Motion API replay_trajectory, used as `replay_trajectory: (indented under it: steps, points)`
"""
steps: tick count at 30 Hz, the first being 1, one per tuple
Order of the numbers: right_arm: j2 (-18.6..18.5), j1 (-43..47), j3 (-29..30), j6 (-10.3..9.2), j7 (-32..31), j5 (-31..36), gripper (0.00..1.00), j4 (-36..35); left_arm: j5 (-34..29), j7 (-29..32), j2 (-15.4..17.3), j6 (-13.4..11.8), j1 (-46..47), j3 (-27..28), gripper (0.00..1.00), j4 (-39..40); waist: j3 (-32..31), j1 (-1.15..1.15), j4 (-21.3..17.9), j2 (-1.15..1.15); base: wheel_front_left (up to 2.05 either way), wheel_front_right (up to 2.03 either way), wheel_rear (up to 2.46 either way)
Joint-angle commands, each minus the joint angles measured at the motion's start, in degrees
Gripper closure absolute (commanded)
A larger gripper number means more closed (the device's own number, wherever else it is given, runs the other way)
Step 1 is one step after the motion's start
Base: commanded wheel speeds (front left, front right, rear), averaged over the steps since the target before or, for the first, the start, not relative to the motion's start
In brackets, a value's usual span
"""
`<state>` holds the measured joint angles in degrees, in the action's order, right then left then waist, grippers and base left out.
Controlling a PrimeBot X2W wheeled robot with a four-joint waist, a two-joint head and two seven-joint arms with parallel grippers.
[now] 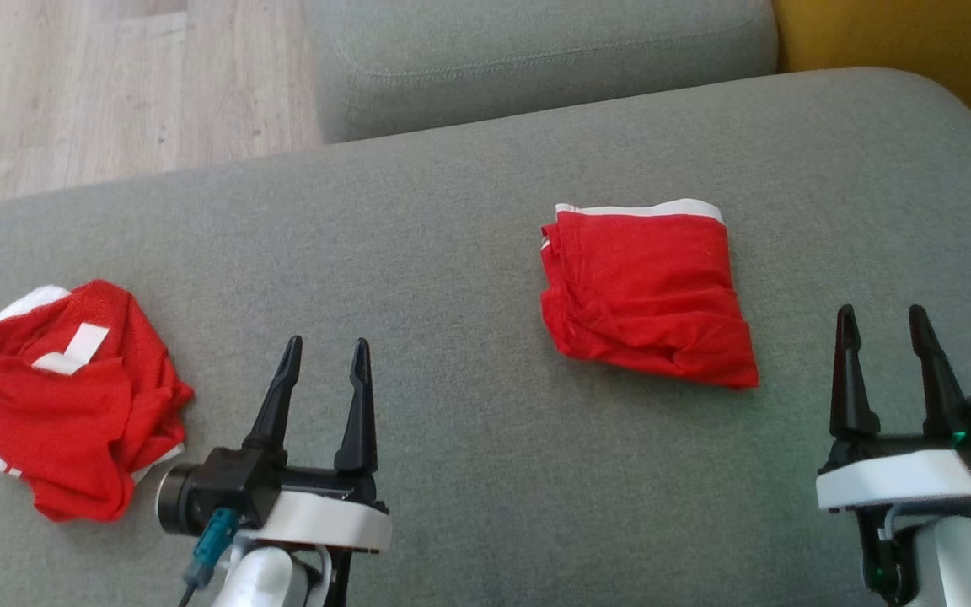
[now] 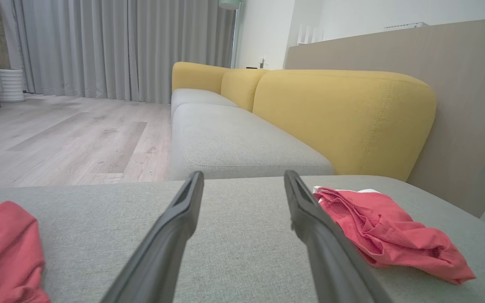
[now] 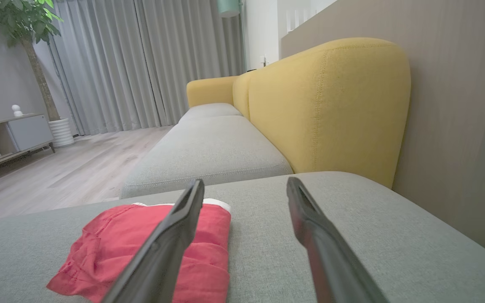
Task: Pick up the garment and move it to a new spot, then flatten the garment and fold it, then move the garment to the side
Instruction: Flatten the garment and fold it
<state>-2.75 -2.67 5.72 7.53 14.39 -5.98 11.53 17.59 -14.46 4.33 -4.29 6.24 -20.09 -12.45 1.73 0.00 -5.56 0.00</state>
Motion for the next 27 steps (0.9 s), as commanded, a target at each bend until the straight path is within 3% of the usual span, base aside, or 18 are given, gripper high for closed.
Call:
replay_trajectory:
  steps: [1, 5, 6, 7, 13, 22, 27]
  points:
    - [-0.2, -2.1, -1.4, -0.04, 0.6, 0.3, 0.0, -2.7, -0.6, -0.5, -0.3, 0.5, 2.0, 2.7, 0.0, 1.9, 0.4, 0.0, 0.1, 0.0, 0.0, 0.0, 0.0]
    - [-0.2, -3.2, -1.9, -0.04, 0.6, -0.6, 0.0, -3.3, -1.4, -0.5, -0.6, 1.2, 2.7, 3.0, 0.0, 1.7, 1.8, 0.0, 0.8, 0.0, 0.0, 0.0, 0.0]
    - [-0.1, -3.9, -1.9, -0.04, 0.6, -0.9, 0.8, -3.3, -1.7, -0.5, -0.7, 1.4, 3.1, 2.9, 0.0, 1.7, 2.4, 0.0, 1.1, 0.0, 0.0, 0.0, 0.0]
    - [-0.1, -4.7, -1.9, -0.04, 0.6, -0.9, 1.0, -3.3, -1.9, -0.5, -0.7, 1.6, 3.4, 2.8, 0.0, 1.7, 3.0, 0.0, 1.5, 0.0, 0.0, 0.0, 0.0]
    - [-0.3, -12.3, -2.5, -0.04, 0.6, 2.6, 1.0, 1.8, -2.8, -0.5, -1.1, 2.1, 6.3, 2.2, 0.0, 1.8, 8.5, 0.0, 4.8, 0.0, 0.0, 0.0, 0.0]
    - [-2.0, -26.2, 1.2, -0.04, 0.1, 6.4, 1.0, 21.9, -3.2, -0.5, -1.4, 2.6, 9.9, 0.3, 0.0, 1.2, 14.6, 0.0, 9.7, 0.0, 0.0, 0.0, 0.0]
    - [-1.7, -30.4, 1.1, -0.04, 0.2, 7.3, 1.0, 33.0, -3.1, -0.5, -1.4, 2.2, 10.7, -0.3, 0.0, 1.3, 15.7, 0.0, 10.5, 0.0, 0.0, 0.0, 0.0]
